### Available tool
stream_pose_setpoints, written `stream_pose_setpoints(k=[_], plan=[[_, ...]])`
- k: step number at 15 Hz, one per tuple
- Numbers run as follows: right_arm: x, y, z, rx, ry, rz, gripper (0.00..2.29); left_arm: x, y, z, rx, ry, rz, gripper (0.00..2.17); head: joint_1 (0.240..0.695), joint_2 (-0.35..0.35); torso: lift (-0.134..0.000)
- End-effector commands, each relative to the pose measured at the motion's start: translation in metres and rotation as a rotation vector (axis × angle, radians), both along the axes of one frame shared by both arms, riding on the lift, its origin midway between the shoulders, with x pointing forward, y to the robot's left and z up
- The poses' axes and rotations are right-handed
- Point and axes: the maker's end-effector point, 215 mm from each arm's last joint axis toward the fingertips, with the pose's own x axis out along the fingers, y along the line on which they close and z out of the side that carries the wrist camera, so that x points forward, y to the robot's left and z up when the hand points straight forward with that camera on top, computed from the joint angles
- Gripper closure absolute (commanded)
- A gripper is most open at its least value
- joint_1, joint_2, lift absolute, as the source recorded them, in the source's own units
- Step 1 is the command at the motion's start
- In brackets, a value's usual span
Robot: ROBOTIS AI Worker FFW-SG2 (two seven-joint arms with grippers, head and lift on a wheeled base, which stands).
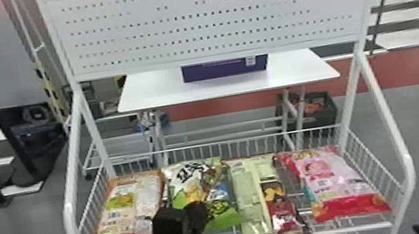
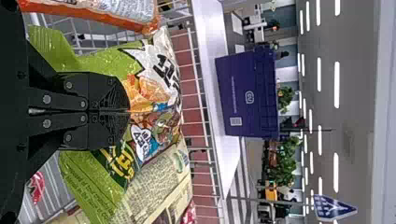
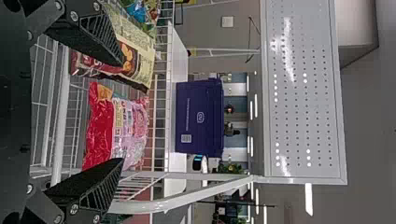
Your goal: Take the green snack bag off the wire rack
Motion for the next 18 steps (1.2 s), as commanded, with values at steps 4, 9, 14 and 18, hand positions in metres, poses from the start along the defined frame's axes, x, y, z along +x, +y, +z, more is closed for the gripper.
stream_pose_setpoints(k=[4, 9, 14, 18], plan=[[0.000, 0.001, 0.001, 0.001, -0.002, 0.001, 0.17, -0.018, 0.002, 0.038, -0.040, -0.087, -0.003, 1.71, 0.499, 0.000, 0.000], [0.001, 0.000, 0.001, 0.002, -0.004, 0.001, 0.17, -0.056, 0.058, 0.061, -0.061, -0.159, 0.057, 1.71, 0.499, 0.000, 0.000], [0.002, 0.002, 0.001, 0.005, -0.003, 0.001, 0.17, -0.105, 0.087, 0.089, -0.121, -0.256, 0.075, 1.71, 0.499, 0.000, 0.000], [0.000, 0.002, 0.001, 0.005, -0.003, 0.003, 0.17, -0.135, 0.114, 0.105, -0.133, -0.310, 0.116, 1.71, 0.499, 0.000, 0.000]])
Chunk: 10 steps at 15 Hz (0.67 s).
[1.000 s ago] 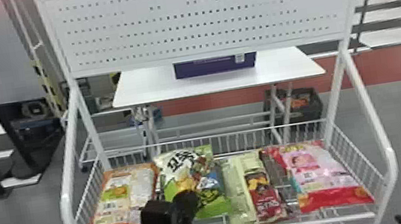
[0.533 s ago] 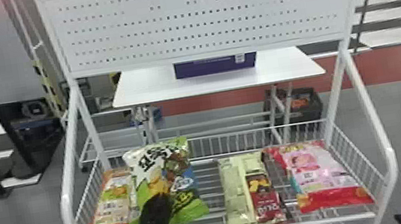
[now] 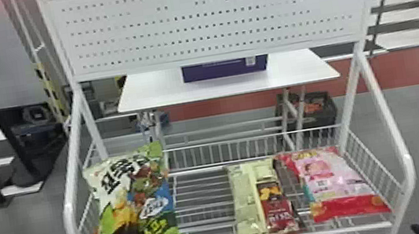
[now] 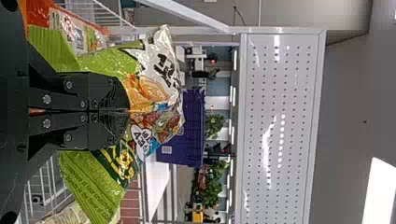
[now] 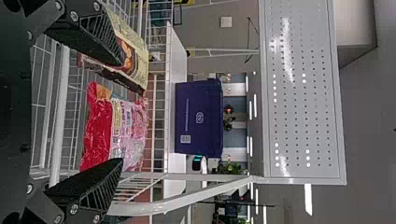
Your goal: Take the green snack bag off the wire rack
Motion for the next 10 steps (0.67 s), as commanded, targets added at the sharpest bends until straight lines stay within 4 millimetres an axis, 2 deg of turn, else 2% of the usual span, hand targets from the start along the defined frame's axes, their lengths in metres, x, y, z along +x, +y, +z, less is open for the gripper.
stream_pose_setpoints(k=[1, 6, 10], plan=[[-0.001, 0.000, 0.002, -0.001, -0.003, 0.003, 0.17, -0.017, 0.014, 0.007, -0.013, -0.030, 0.023, 1.71, 0.499, 0.000, 0.000], [-0.003, 0.001, 0.002, -0.004, -0.001, 0.008, 0.17, -0.049, 0.039, 0.004, -0.010, -0.040, 0.065, 1.71, 0.499, 0.000, 0.000], [-0.005, -0.002, 0.000, -0.005, 0.006, 0.001, 0.17, -0.062, 0.049, -0.006, 0.007, -0.012, 0.085, 1.71, 0.499, 0.000, 0.000]])
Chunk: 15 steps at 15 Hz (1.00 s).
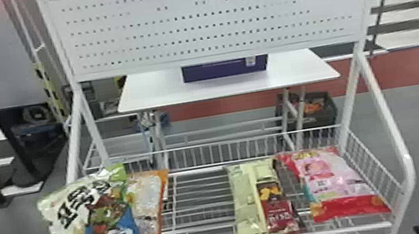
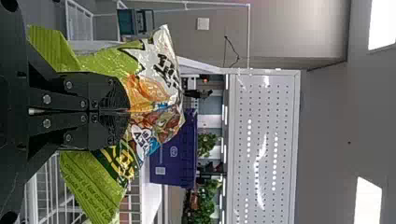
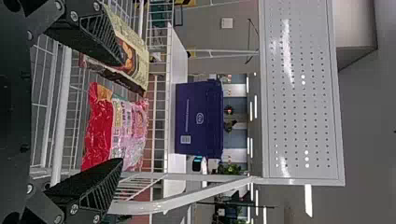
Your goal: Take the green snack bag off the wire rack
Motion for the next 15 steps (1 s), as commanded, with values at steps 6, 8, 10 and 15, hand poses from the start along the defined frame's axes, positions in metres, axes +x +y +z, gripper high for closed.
stream_pose_setpoints(k=[6, 8, 10, 15], plan=[[-0.0014, -0.0014, 0.0012, 0.002, -0.003, -0.005, 0.17, -0.0073, 0.0005, -0.0018, 0.020, 0.005, 0.001, 1.71, 0.499, 0.000, 0.000], [-0.0016, -0.0007, 0.0010, 0.004, -0.002, -0.005, 0.17, -0.0080, 0.0005, 0.0004, 0.016, -0.002, 0.002, 1.71, 0.499, 0.000, 0.000], [-0.0016, -0.0007, 0.0010, 0.005, -0.002, -0.006, 0.17, -0.0081, 0.0007, -0.0004, 0.016, 0.000, 0.003, 1.71, 0.499, 0.000, 0.000], [-0.0004, -0.0013, 0.0002, 0.005, -0.002, -0.008, 0.17, -0.0074, 0.0013, 0.0003, 0.018, -0.002, 0.003, 1.71, 0.499, 0.000, 0.000]])
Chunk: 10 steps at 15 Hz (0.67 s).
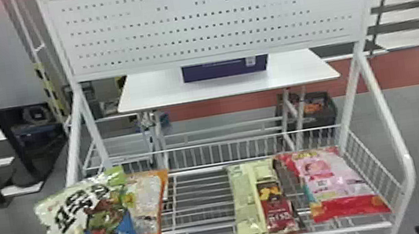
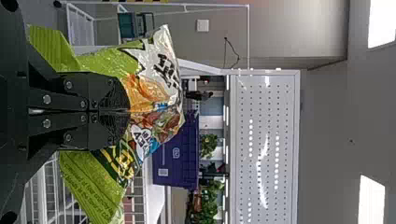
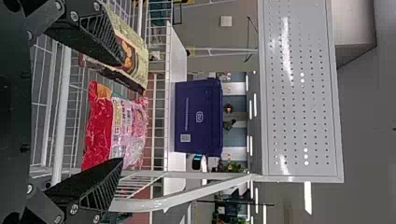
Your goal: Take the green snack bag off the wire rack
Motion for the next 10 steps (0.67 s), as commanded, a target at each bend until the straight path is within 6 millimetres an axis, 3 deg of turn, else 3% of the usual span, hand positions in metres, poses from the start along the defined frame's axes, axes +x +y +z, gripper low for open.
stream_pose_setpoints(k=[1, 10], plan=[[0.0006, -0.0002, 0.0000, 0.000, -0.001, -0.001, 0.17, 0.0001, 0.0003, 0.0004, 0.001, -0.001, 0.000, 1.71, 0.499, 0.000, 0.000], [0.0016, -0.0008, 0.0003, 0.004, -0.001, -0.001, 0.17, 0.0008, 0.0018, 0.0006, 0.004, -0.002, 0.001, 1.71, 0.499, 0.000, 0.000]])
